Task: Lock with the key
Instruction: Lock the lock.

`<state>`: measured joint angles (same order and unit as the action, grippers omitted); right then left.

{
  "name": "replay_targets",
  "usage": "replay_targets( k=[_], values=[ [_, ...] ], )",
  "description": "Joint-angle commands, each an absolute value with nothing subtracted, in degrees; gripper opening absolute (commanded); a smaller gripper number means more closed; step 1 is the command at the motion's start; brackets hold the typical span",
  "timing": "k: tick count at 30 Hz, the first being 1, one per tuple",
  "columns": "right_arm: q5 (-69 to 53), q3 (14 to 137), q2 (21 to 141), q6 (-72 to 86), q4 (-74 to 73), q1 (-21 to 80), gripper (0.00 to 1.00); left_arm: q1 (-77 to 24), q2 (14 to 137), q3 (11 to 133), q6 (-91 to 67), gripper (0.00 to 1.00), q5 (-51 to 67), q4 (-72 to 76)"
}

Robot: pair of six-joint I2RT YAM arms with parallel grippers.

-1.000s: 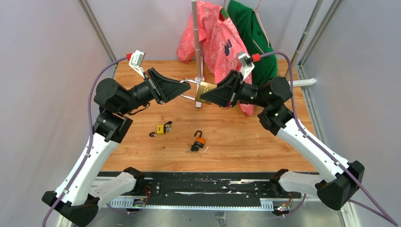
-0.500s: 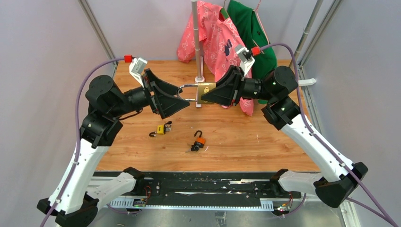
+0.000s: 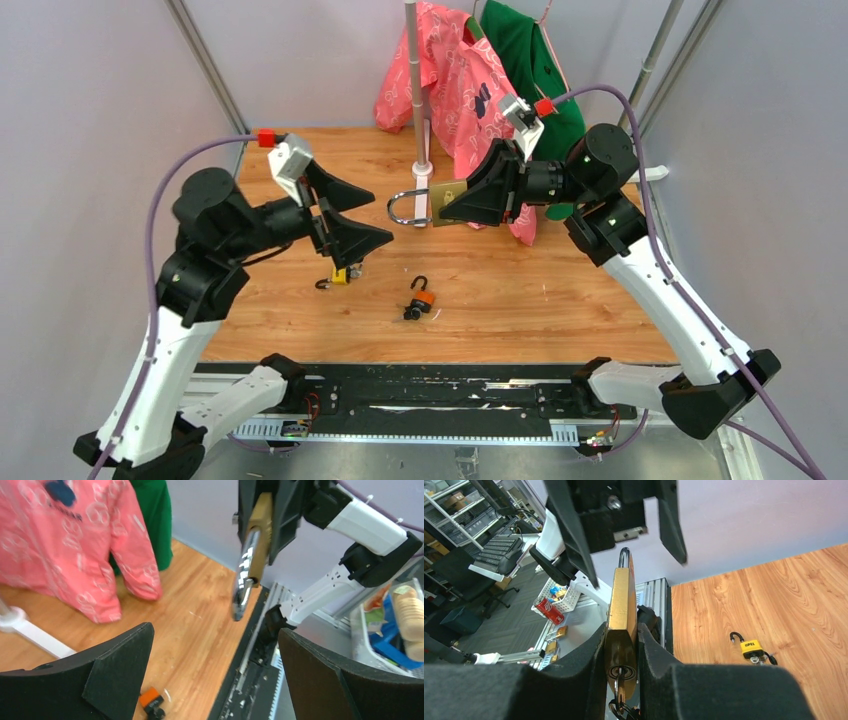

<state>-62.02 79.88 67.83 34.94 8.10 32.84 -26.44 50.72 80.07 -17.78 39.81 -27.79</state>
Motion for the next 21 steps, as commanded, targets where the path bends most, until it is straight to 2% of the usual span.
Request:
replay_targets(
  k=[1, 4, 8, 15, 20, 21],
  values=[
    [-63.03, 80.30, 67.18, 34.85, 12.89, 32.25, 0.00, -26.46, 53.09, 77.49, -22.49, 1.00, 45.12, -22.44],
    [-63.21, 79.27, 67.40, 37.20, 16.06, 32.25, 0.00, -26.46, 54.62, 77.58, -22.39, 1.00, 45.91, -22.40],
    [-63.11, 78.64, 67.58, 37.97, 17.17, 32.25, 0.00, -26.46, 55.31, 75.80, -28.67, 0.98, 48.32, -12.95],
    [-63.00, 78.35, 67.85, 38.33, 17.63, 32.26, 0.00, -26.46, 56.33, 77.43, -28.52, 0.61, 49.18, -13.47],
    [-62.61, 78.14, 68.24, 38.89, 18.69, 32.24, 0.00, -26.46, 56.46, 77.65, -27.43, 0.45, 48.99, -15.70],
    [-62.58, 78.11, 68.41, 39.13, 18.82, 32.21, 0.00, -26.46, 56.42, 77.55, -27.48, 0.39, 48.74, -15.64]
  ],
)
